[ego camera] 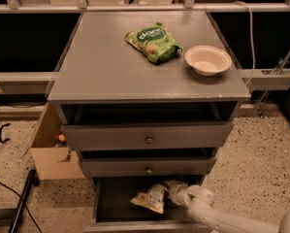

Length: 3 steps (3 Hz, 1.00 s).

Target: Place brown chip bag into bottom drawer

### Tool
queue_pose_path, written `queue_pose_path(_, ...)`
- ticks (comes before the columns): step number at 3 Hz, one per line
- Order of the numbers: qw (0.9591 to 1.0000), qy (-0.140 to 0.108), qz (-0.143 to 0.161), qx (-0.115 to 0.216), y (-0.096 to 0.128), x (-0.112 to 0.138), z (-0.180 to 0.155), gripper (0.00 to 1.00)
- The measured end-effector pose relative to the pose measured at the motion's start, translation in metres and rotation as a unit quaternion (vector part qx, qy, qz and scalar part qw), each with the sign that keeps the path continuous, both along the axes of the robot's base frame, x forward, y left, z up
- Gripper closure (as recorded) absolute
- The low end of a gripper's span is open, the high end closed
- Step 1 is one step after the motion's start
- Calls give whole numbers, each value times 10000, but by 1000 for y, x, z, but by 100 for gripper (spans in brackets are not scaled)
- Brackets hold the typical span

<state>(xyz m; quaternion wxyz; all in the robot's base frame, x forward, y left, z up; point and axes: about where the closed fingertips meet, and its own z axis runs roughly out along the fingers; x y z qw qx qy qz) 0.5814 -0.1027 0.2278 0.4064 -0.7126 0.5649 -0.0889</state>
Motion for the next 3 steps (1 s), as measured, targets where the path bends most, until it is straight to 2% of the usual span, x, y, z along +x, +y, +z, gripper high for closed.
queue_pose_path(1,10000,0,0,0,0,0,0,100)
queue_pose_path(3,9996,-270,-50,2,1,15,-13,100)
